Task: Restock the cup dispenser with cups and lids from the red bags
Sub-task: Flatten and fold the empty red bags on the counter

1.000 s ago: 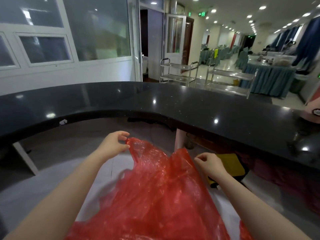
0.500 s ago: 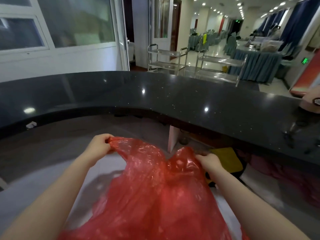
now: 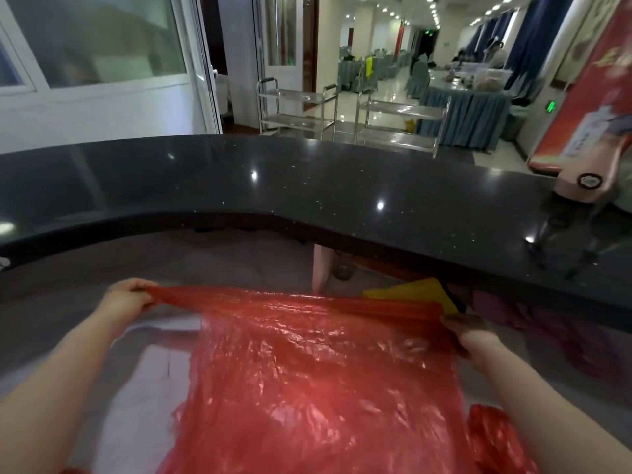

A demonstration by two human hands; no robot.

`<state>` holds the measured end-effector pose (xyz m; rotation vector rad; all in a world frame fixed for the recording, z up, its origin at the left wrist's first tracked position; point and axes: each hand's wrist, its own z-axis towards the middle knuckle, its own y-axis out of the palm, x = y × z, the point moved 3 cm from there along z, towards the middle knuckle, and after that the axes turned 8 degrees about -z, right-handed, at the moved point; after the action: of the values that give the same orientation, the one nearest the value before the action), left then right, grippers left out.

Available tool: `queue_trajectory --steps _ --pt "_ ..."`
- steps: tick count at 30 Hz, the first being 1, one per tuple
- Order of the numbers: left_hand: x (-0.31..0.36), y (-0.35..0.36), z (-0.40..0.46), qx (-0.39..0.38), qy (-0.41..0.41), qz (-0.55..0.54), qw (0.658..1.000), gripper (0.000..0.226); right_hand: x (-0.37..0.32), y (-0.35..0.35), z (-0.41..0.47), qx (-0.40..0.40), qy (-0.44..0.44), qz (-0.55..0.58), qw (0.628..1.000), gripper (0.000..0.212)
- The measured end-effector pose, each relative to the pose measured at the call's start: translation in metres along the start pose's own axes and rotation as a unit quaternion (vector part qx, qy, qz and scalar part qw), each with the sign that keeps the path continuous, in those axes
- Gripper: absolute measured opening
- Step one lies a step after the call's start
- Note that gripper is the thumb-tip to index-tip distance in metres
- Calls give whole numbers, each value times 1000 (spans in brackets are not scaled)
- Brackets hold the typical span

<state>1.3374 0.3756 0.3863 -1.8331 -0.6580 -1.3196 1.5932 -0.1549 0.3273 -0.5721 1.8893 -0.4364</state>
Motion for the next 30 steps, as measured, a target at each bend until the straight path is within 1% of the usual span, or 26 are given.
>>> queue_trajectory --steps 3,5,8,11,13,15,17,20,22,24,27,30 --pt "-2 10 4 -13 -5 -10 1000 33 8 -1 3 17 8 -8 1000 28" --pt "-5 16 8 -18 -8 -29 999 36 12 1 3 31 26 25 999 28" --pt "-7 20 15 6 -12 -57 998 39 15 2 3 41 37 55 997 30" --pt "-8 27 18 28 -18 -101 994 40 15 4 2 61 31 50 996 31" --pt "-7 41 16 21 -22 -112 993 41 14 8 0 70 29 46 996 29" --pt "-6 59 13 9 -27 -117 993 46 13 12 -2 63 26 23 997 35" --pt "-6 72 10 0 -46 -147 988 53 11 14 -5 54 17 0 998 41" --pt "-10 77 5 -13 -59 -152 986 63 17 11 -8 54 10 31 998 32" --pt "-11 76 2 -21 -60 -146 987 65 19 7 -11 50 16 63 997 22" --pt "-10 70 -4 -18 -62 -133 989 65 20 4 -15 47 19 71 996 14" --pt "-12 60 -11 -15 -65 -128 990 64 23 0 -25 49 22 76 996 13" --pt "-16 52 -22 -29 -71 -154 985 67 26 -5 -34 35 22 72 997 17"
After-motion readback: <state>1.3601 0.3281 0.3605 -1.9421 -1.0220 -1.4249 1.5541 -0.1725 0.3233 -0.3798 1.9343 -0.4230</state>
